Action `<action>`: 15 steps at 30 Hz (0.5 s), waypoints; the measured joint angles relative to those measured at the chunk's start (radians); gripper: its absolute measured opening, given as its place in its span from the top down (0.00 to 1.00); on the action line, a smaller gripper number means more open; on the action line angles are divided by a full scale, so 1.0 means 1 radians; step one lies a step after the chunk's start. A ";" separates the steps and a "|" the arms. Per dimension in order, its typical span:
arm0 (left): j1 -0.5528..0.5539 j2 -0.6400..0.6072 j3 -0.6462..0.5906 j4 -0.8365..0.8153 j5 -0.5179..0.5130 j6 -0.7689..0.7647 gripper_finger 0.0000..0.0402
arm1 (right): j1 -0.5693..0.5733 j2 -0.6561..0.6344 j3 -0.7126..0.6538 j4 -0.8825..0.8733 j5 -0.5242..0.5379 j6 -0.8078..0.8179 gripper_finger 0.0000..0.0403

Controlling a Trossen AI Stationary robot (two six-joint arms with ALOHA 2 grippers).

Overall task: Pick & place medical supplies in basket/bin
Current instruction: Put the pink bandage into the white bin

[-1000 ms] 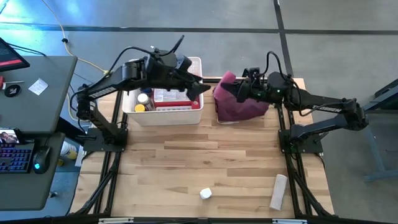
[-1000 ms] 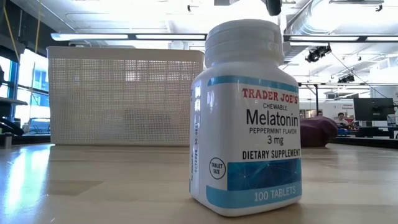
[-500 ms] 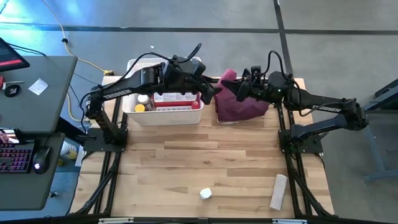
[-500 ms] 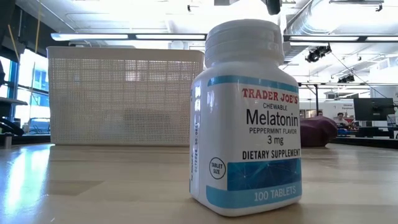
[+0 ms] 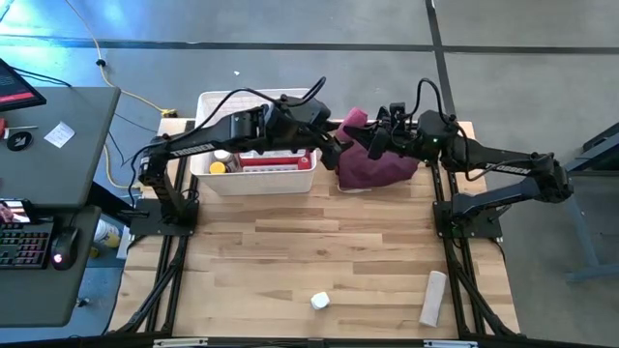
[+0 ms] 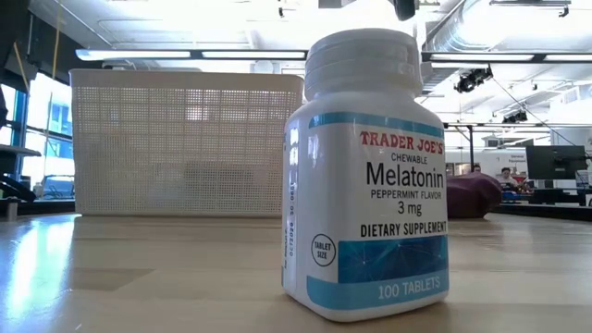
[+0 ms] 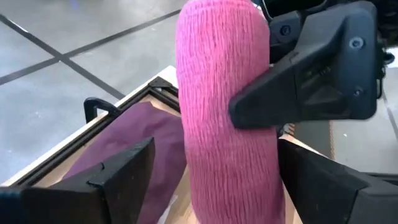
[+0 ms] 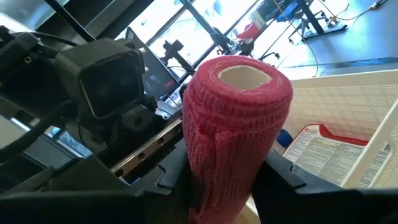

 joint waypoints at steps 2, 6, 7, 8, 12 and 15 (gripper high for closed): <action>0.000 0.001 0.000 0.019 -0.001 0.005 0.11 | 0.000 0.000 0.000 0.000 -0.003 0.000 0.69; 0.000 -0.001 0.000 0.032 -0.003 0.005 0.19 | 0.000 0.000 0.000 0.000 -0.004 0.003 0.69; 0.000 -0.001 0.000 0.031 -0.003 0.005 0.22 | 0.000 0.000 0.000 0.000 -0.004 0.003 0.69; 0.000 -0.001 0.000 0.031 -0.002 0.005 0.26 | 0.000 0.000 0.000 0.000 -0.003 0.003 0.69; 0.000 -0.001 0.000 0.032 0.025 0.005 0.43 | 0.000 0.000 0.000 -0.002 0.003 0.003 0.69; 0.001 -0.001 0.000 0.030 0.047 0.004 0.54 | 0.000 0.000 -0.001 -0.002 0.003 0.002 0.69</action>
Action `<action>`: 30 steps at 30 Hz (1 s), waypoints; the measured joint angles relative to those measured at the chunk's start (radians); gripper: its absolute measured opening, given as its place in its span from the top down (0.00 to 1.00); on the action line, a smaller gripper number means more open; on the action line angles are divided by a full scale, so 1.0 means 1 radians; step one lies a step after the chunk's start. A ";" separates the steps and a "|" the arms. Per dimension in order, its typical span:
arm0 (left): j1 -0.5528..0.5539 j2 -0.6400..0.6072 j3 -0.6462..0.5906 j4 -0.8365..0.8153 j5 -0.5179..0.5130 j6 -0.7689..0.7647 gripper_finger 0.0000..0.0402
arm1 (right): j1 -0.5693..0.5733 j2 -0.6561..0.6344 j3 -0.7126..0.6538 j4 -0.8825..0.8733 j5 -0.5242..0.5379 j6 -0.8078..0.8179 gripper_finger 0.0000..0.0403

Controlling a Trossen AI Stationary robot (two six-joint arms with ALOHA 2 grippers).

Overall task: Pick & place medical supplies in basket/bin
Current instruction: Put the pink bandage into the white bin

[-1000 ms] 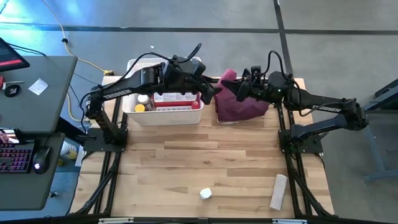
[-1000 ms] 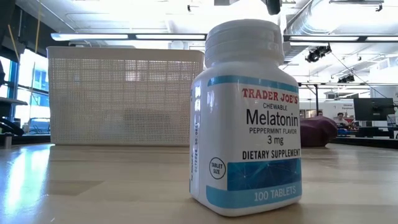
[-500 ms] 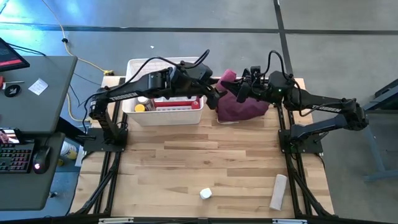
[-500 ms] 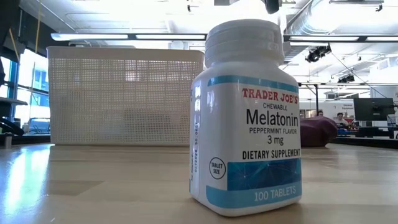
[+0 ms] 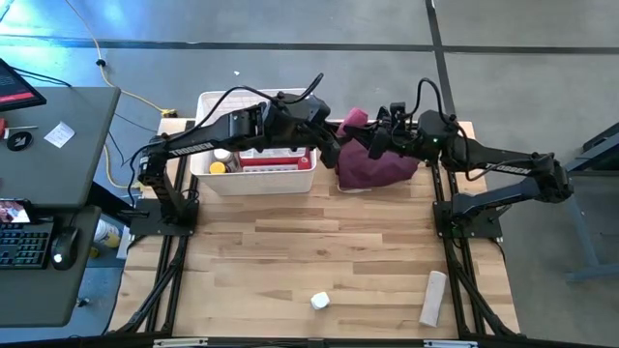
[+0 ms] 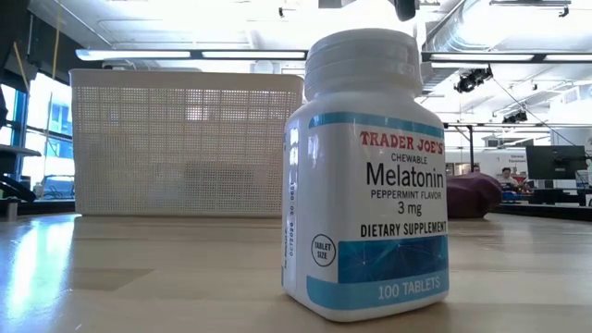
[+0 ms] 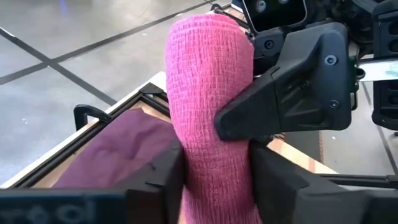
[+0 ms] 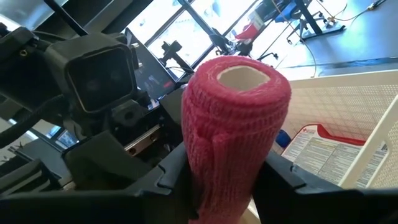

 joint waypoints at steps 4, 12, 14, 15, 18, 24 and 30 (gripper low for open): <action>0.000 -0.001 0.000 -0.002 0.010 0.000 0.63 | 0.001 -0.002 -0.002 -0.006 0.000 -0.014 0.69; 0.000 -0.021 -0.001 -0.020 0.026 -0.011 0.62 | 0.001 -0.001 -0.001 -0.015 -0.006 -0.032 0.69; -0.001 -0.029 -0.001 -0.026 0.030 -0.023 0.63 | 0.001 0.000 -0.001 -0.005 -0.005 -0.032 0.69; -0.001 -0.036 -0.001 -0.028 0.038 -0.024 0.63 | 0.001 -0.002 -0.001 -0.004 -0.009 -0.033 0.69; 0.011 -0.051 -0.001 -0.032 0.047 -0.027 0.64 | 0.002 -0.002 0.000 0.005 -0.016 -0.052 0.69; 0.047 -0.082 -0.002 -0.086 0.077 -0.072 0.64 | 0.000 -0.004 0.000 -0.011 -0.026 -0.068 0.60; 0.113 -0.125 0.005 -0.162 0.090 -0.115 0.66 | 0.000 -0.005 -0.003 -0.023 -0.019 -0.078 0.41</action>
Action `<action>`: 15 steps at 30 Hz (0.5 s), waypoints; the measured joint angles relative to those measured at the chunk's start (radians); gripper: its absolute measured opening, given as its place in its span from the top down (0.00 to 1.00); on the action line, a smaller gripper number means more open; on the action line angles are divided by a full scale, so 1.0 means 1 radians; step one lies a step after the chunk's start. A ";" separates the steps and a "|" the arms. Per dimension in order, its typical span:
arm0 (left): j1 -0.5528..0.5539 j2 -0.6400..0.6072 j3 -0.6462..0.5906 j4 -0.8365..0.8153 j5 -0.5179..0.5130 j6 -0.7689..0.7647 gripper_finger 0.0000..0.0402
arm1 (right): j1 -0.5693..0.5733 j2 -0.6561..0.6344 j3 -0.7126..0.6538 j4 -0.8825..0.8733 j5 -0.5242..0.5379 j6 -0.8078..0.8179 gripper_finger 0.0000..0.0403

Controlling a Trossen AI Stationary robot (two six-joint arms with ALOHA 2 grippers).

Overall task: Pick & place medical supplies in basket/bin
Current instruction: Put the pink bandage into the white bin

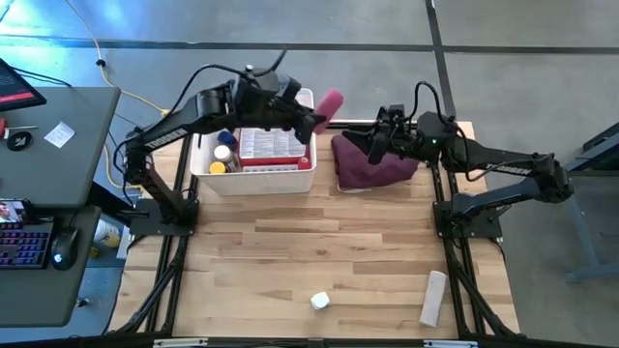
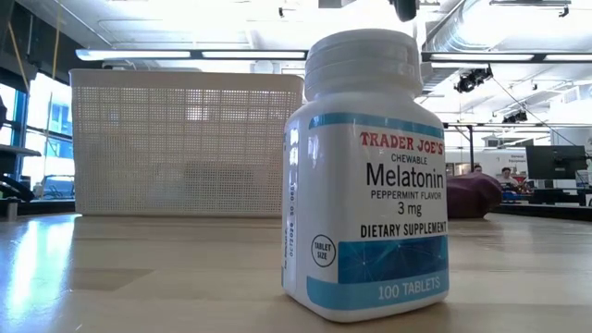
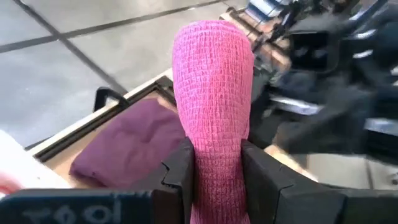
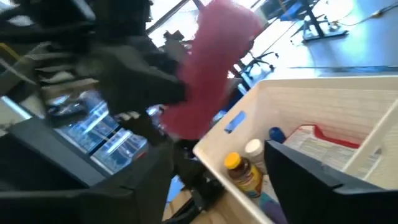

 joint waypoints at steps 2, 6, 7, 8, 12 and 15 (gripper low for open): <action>0.008 -0.006 -0.005 -0.057 0.000 -0.002 0.66 | 0.001 0.000 0.000 0.000 -0.009 -0.001 0.38; 0.058 -0.048 -0.002 -0.168 -0.006 -0.013 0.66 | 0.000 0.000 0.000 -0.005 -0.024 0.000 0.34; 0.072 -0.059 0.000 -0.195 -0.014 -0.020 0.66 | 0.000 0.000 0.001 -0.005 -0.027 0.000 0.34; 0.088 -0.064 0.000 -0.246 -0.025 -0.034 0.66 | 0.000 0.000 0.001 -0.008 -0.031 0.000 0.34; 0.130 -0.057 -0.004 -0.425 -0.075 -0.076 0.66 | 0.000 0.000 0.001 -0.021 -0.035 0.000 0.34; 0.130 -0.056 -0.040 -0.474 -0.121 -0.101 0.66 | 0.000 0.000 0.001 -0.026 -0.033 0.001 0.34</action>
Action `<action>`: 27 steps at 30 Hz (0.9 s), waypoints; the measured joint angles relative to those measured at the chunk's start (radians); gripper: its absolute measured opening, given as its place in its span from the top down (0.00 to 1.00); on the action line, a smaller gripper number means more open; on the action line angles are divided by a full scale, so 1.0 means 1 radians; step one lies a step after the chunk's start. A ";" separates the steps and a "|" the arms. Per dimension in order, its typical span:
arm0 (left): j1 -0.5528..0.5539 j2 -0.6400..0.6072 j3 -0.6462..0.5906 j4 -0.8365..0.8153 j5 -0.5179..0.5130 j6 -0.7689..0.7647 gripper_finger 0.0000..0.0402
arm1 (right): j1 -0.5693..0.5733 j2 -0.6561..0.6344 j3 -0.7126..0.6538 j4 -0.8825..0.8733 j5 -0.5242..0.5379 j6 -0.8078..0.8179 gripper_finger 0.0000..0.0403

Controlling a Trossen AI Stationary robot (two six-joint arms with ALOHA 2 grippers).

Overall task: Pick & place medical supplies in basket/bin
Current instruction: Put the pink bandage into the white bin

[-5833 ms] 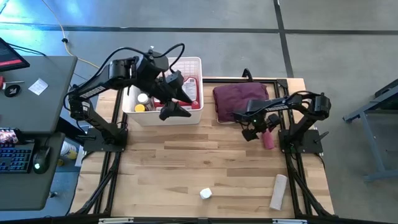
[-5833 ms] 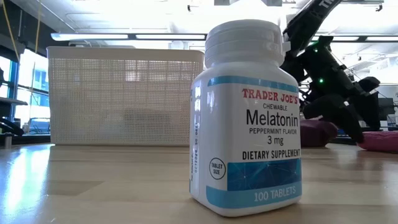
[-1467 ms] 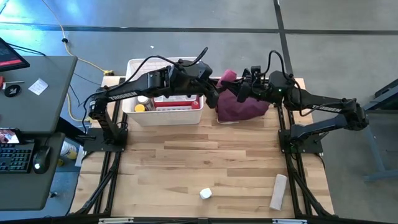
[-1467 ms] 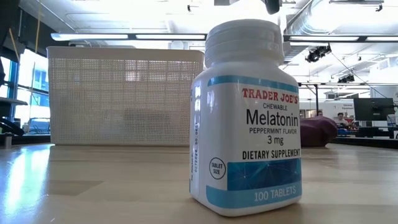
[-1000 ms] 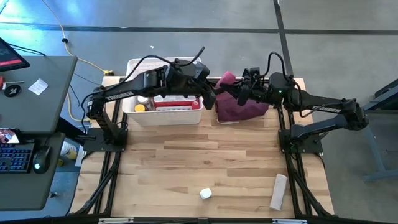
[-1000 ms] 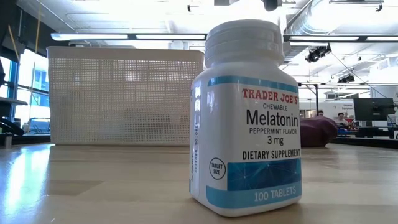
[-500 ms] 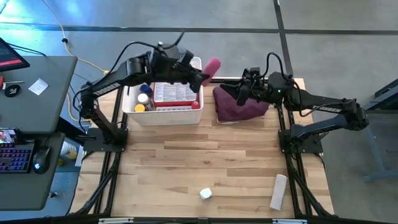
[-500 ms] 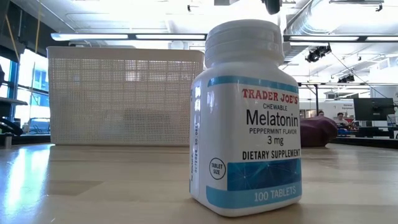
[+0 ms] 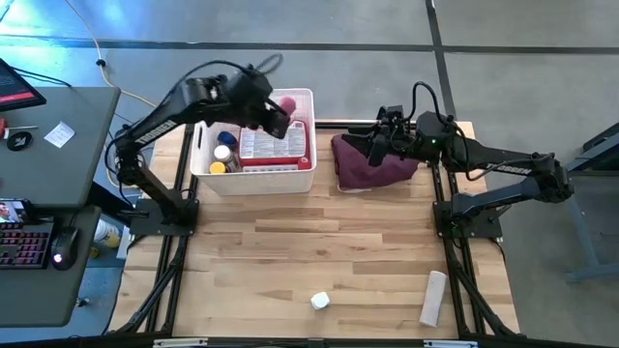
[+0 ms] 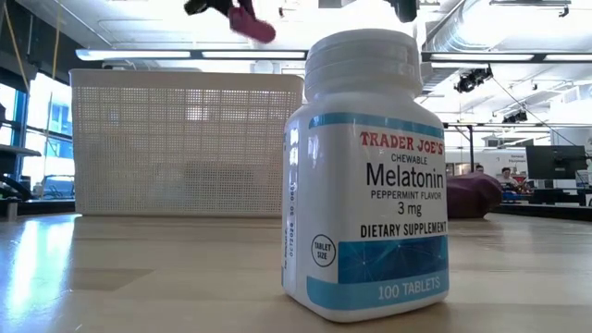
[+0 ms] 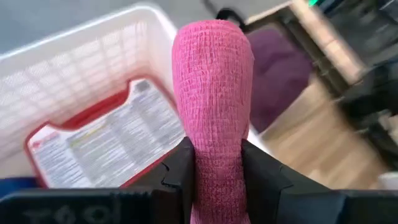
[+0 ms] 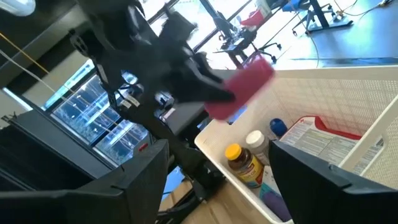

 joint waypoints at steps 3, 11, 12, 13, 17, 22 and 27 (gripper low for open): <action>0.019 0.009 -0.074 -0.033 0.015 0.002 0.65 | 0.000 0.000 0.000 -0.004 0.000 0.001 0.34; 0.024 0.011 -0.354 0.045 0.139 0.066 0.65 | 0.000 0.000 0.001 -0.009 0.000 0.020 0.34; 0.024 0.009 -0.381 0.056 0.162 0.080 0.65 | 0.000 0.000 0.001 -0.011 -0.001 0.028 0.34; 0.025 0.007 -0.403 0.068 0.180 0.086 0.65 | 0.000 0.000 0.001 -0.014 -0.003 0.031 0.34; 0.025 0.008 -0.459 0.103 0.198 0.108 0.65 | 0.000 0.000 0.001 -0.020 -0.008 0.033 0.34; 0.025 0.009 -0.515 0.242 0.312 0.302 0.65 | 0.000 0.000 0.001 -0.030 -0.008 0.034 0.34; 0.024 0.008 -0.533 0.278 0.334 0.517 0.65 | 0.000 0.000 0.001 -0.037 -0.015 0.053 0.34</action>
